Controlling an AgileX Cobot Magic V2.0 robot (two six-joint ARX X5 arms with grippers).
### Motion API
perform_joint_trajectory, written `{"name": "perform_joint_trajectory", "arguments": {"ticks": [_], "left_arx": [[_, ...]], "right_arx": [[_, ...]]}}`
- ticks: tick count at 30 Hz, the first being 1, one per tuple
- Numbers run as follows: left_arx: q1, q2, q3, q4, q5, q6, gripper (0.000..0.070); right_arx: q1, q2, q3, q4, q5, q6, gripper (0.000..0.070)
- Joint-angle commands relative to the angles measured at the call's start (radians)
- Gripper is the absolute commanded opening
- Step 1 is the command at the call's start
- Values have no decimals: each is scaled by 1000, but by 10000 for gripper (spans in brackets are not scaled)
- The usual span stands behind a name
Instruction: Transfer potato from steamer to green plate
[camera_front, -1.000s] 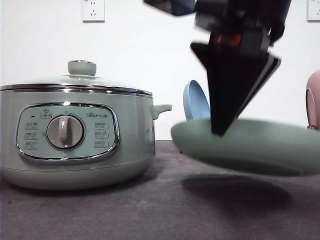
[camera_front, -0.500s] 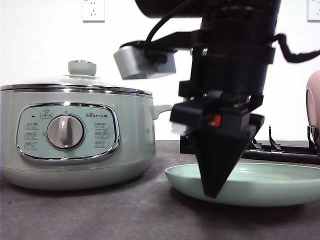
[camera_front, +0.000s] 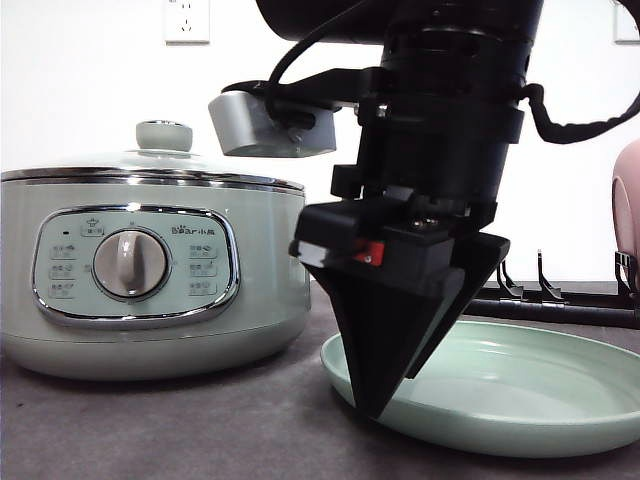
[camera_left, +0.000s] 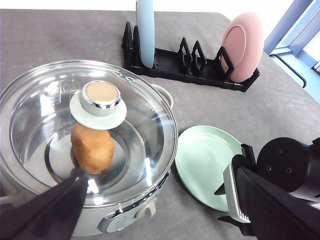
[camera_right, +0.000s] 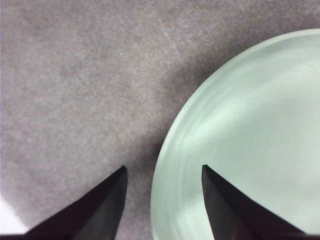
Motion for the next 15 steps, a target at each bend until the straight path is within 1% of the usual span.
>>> {"name": "perform_joint_trajectory", "arguments": {"ticks": [1,8,12,15], "left_arx": [[-2,5,24,11,5,12,606],[-2,5,24,11,5,12,606],[-2,5,24,11,5,12,606],[-2,5,24,11,5,11,606]], "right_arx": [[6,-30,22,4,6,17,297],[-26,-192,82,-19,-6,10,297],[-69,-281,141,-39,-49,5,297],[-113,-337,187,-39,-111,4,297]]}}
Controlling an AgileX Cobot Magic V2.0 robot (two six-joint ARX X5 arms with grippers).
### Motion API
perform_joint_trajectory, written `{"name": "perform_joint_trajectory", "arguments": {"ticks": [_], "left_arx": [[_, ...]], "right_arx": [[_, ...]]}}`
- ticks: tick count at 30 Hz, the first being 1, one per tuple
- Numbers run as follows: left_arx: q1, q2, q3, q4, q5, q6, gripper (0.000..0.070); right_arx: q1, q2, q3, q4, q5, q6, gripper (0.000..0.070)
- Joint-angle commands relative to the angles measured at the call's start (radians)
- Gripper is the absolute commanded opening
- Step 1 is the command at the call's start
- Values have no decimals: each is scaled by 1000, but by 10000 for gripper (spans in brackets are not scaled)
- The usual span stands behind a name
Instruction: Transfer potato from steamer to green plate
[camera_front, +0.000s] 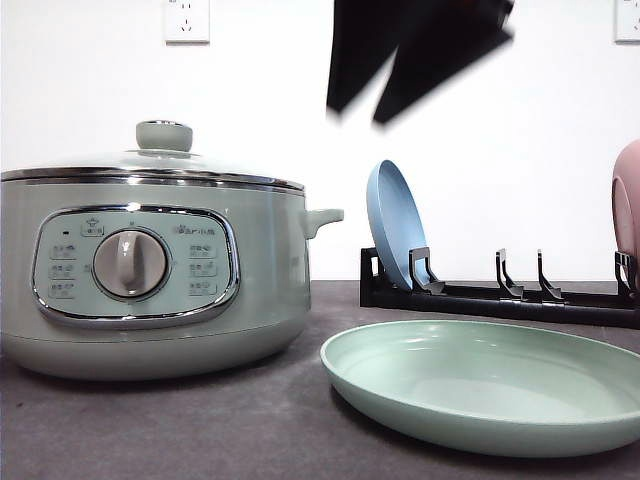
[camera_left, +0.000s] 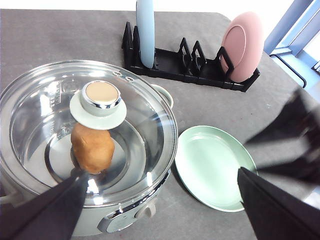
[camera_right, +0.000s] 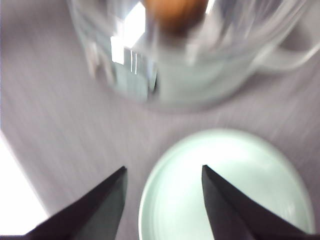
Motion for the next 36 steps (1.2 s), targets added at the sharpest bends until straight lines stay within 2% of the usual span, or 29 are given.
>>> {"name": "perform_joint_trajectory", "arguments": {"ticks": [1,5,11,14,24,30,36], "left_arx": [[-2,5,24,11,5,11,606],[-2,5,24,11,5,10,606],[-2,5,24,11,5,8,606],[-2,5,24,10,5,8,606],[-2,6,24,9,5,7,604],[-3,30,33,16,-2,-57,596],[-12,180,189,-43,-35,-52,596]], "right_arx": [[-15,-14,40,5,-43,6,297],[-86,-55,99,5,-182,13,297],[-186,-65,163,-5,-451,46,297],[-215,-65,167,-7,-539,49,297],[-241,-64,167,-17,-553,44,297],[-241,-64,167,-18,-553,44,296],[-241,-64,167,-33,-553,32,297]]}}
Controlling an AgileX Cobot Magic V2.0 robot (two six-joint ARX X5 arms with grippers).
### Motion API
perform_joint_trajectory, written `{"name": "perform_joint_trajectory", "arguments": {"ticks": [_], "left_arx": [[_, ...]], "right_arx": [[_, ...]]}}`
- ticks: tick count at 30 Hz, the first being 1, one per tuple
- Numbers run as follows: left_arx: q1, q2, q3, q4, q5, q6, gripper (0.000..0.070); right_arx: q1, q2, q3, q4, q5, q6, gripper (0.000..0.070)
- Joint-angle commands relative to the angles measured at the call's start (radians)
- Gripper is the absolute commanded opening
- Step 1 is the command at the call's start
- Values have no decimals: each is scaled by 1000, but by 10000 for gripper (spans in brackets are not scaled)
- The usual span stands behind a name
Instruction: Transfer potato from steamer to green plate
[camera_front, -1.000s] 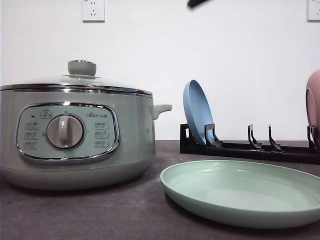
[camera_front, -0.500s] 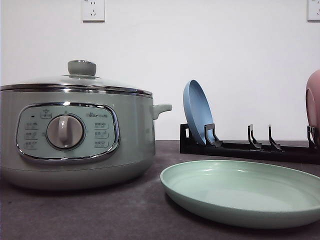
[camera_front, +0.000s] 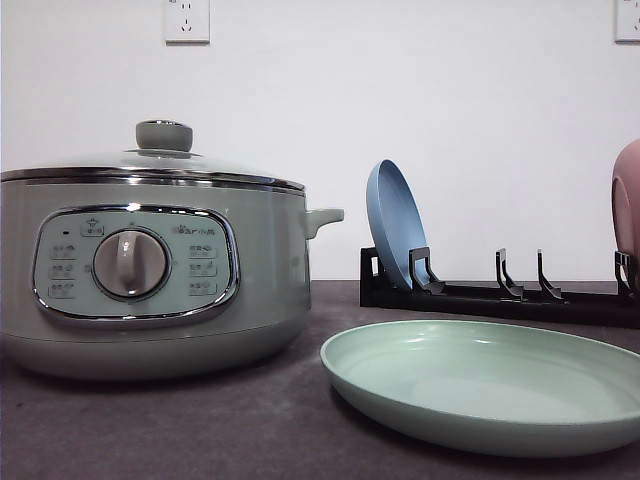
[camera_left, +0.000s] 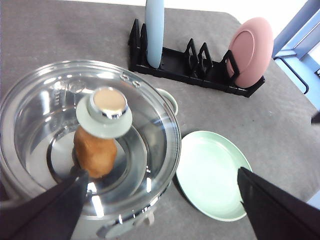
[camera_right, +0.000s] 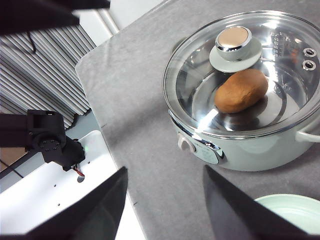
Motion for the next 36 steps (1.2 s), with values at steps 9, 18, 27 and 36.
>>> {"name": "perform_joint_trajectory", "arguments": {"ticks": [9,18,27,36], "left_arx": [[-87,368,407,-197,-192,69,595],[-193,661,638,-321,-355,101,595],[-260,836,706,-359,-432,112,595],[-289,919,706,-366,-466,115,591]], "right_arx": [[5,11,19,-45,-2,-38,297],[5,11,19,-62,-2,-50,297],[5,11,19,-81,5,-56,297],[5,11,19,-93,24,-60,297]]}}
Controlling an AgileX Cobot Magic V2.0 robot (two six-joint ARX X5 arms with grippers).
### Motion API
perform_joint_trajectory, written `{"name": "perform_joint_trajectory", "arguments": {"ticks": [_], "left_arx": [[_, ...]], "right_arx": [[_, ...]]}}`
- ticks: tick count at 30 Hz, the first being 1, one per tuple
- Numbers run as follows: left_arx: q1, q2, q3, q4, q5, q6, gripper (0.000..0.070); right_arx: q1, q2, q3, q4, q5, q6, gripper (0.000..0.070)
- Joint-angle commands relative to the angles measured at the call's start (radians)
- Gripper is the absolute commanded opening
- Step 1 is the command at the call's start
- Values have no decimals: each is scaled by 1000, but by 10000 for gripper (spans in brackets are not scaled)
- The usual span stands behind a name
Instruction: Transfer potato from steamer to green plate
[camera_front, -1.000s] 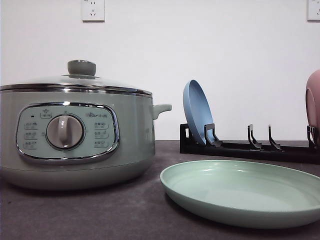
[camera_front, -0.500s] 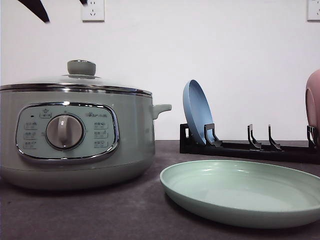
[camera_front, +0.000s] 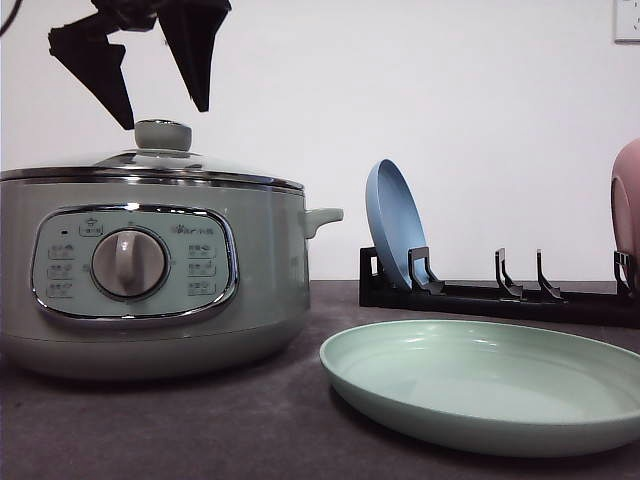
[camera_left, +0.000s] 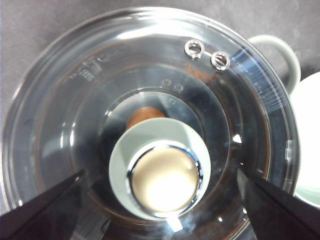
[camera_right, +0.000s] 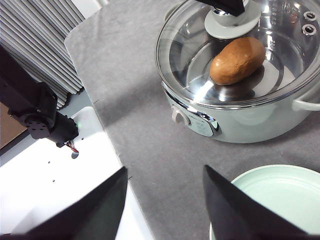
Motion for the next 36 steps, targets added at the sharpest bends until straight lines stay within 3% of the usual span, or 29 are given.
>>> {"name": "perform_joint_trajectory", "arguments": {"ticks": [1,15,20,31,36], "left_arx": [[-8,27,35,3,-5,9,591],[-10,78,35,0,-27,9,585],[-10,79,35,-1,-27,8,477],[-11,79,35,-17,-27,7,461],[-12,79,35,-20,-26,4,381]], "right_arx": [[5,11,19,6,3,-14,297],[5,11,19,6,3,-16,297],[5,11,19,6,5,-18,297],[5,11,19,7,26,-18,297],[5,11,19,7,25,-18,297]]}}
